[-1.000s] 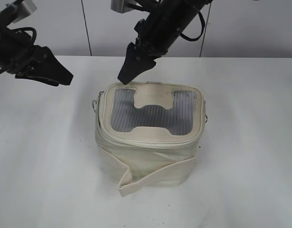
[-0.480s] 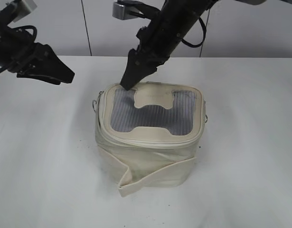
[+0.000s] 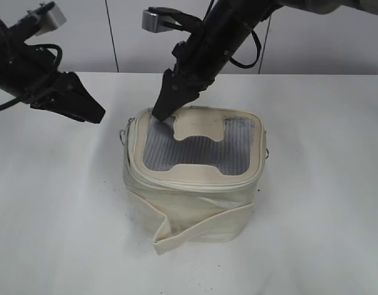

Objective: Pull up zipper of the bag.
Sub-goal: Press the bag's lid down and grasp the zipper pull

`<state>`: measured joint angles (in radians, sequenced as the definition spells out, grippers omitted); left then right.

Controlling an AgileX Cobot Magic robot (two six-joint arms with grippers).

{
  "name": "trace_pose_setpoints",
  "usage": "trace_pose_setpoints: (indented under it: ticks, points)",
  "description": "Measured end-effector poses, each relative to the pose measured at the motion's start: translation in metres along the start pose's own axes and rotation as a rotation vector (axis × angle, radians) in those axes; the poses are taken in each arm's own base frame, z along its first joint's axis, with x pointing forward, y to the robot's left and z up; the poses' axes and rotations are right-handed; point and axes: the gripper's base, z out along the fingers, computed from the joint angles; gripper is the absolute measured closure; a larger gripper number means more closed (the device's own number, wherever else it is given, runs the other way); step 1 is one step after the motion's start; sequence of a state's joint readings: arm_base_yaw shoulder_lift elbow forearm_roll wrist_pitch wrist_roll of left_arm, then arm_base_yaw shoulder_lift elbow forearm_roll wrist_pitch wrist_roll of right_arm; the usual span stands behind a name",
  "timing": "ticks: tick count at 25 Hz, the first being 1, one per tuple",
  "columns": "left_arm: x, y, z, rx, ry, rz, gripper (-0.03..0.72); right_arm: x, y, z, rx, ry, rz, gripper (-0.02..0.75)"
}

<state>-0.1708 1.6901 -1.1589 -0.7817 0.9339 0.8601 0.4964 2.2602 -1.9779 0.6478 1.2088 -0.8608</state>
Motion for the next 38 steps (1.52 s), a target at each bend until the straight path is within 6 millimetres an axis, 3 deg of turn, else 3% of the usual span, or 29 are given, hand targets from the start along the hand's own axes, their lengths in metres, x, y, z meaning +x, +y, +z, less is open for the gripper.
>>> trace_pose_setpoints:
  ticks: [5,10,13,26,38]
  points:
    - [0.000,-0.009,0.008,0.001,0.033,0.051,0.263,0.001,-0.001,0.003,-0.004,0.005,0.001,0.390]
    - [-0.001,-0.010,0.009,-0.011,0.026,0.059,0.208,0.001,-0.001,0.003,-0.003,0.006,0.001,0.601]
    - [-0.003,-0.008,0.009,-0.034,0.007,0.060,0.202,0.001,-0.001,0.003,-0.002,0.009,0.004,0.683]
    - [-0.006,-0.005,0.009,-0.079,-0.015,0.281,0.137,0.002,-0.001,0.003,-0.001,0.011,0.033,0.685]
    - [-0.006,-0.024,0.025,-0.120,0.080,0.591,0.131,0.002,-0.001,0.003,0.002,0.016,0.032,0.685]
